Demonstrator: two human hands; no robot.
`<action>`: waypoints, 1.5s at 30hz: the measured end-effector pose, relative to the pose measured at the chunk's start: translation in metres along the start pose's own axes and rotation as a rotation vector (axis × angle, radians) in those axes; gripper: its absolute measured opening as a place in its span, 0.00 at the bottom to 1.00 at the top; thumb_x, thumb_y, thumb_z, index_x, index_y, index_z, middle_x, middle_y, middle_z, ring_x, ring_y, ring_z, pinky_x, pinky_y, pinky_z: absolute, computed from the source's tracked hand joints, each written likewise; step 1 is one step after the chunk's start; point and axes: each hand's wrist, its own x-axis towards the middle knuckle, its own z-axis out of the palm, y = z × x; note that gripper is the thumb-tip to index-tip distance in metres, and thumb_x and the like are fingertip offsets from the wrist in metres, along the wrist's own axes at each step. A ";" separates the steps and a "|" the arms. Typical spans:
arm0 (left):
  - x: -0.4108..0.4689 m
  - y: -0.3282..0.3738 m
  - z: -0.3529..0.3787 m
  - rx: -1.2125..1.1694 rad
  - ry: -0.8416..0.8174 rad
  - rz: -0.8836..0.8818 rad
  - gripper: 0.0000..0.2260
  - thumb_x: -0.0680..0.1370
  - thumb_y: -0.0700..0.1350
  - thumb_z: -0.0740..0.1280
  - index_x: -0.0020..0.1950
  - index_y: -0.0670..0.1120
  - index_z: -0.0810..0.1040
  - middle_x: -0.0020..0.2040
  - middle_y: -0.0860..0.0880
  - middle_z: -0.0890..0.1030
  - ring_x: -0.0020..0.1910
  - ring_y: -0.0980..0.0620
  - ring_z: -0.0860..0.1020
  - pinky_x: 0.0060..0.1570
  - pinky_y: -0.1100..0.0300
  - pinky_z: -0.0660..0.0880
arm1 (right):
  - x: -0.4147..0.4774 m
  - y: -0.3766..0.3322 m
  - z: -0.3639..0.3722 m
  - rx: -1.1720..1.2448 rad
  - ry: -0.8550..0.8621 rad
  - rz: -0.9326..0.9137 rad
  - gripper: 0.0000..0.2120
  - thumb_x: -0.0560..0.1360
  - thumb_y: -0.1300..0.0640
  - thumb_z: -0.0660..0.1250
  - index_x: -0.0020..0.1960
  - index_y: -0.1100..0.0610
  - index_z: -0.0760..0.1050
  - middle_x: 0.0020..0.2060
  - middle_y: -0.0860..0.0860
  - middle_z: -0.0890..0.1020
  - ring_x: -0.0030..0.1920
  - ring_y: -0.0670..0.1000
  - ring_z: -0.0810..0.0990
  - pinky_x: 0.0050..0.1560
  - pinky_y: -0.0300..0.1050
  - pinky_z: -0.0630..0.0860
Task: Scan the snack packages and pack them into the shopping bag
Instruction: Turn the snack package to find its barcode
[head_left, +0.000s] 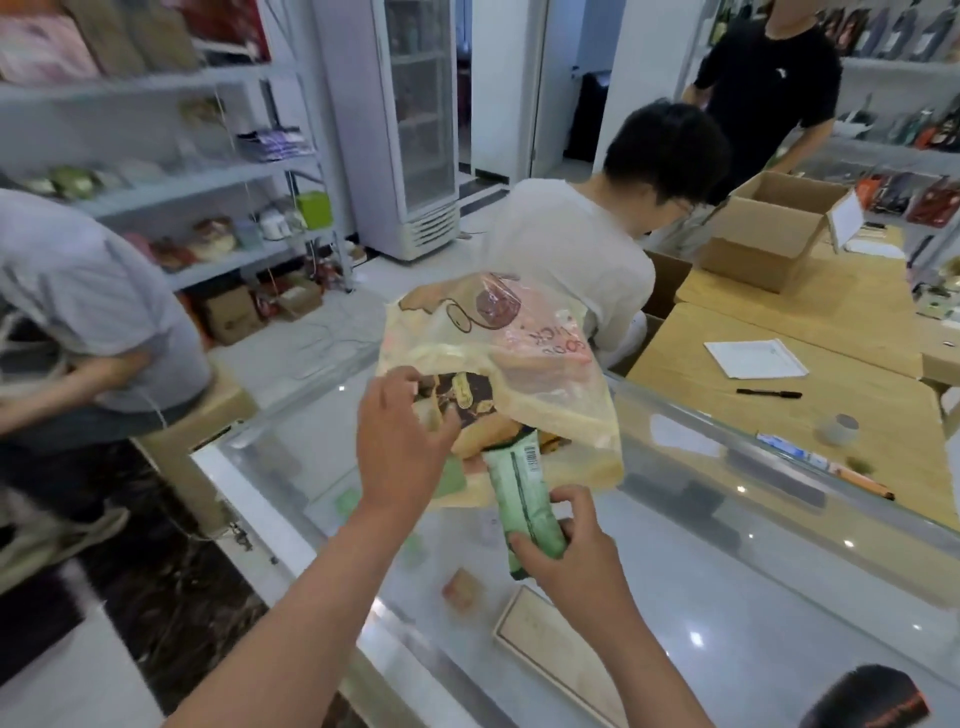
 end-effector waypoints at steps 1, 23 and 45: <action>0.010 -0.016 -0.007 0.112 0.095 0.051 0.23 0.69 0.51 0.75 0.59 0.44 0.72 0.51 0.46 0.74 0.50 0.46 0.73 0.49 0.60 0.65 | 0.004 -0.006 0.007 -0.017 -0.028 -0.014 0.19 0.71 0.53 0.73 0.52 0.44 0.64 0.40 0.48 0.82 0.34 0.43 0.82 0.35 0.40 0.77; 0.072 -0.091 -0.018 0.007 0.113 0.278 0.13 0.75 0.49 0.59 0.47 0.48 0.82 0.34 0.54 0.80 0.28 0.55 0.75 0.26 0.64 0.68 | 0.166 -0.108 0.149 -0.476 0.055 -0.096 0.16 0.83 0.61 0.51 0.69 0.61 0.63 0.65 0.56 0.71 0.57 0.47 0.72 0.59 0.36 0.67; 0.032 -0.128 -0.010 0.277 -0.278 0.120 0.10 0.76 0.45 0.59 0.35 0.46 0.67 0.28 0.52 0.69 0.27 0.50 0.69 0.23 0.64 0.56 | 0.108 -0.002 0.136 -0.864 -0.031 -0.549 0.26 0.48 0.50 0.82 0.46 0.51 0.83 0.46 0.47 0.84 0.43 0.46 0.84 0.37 0.36 0.79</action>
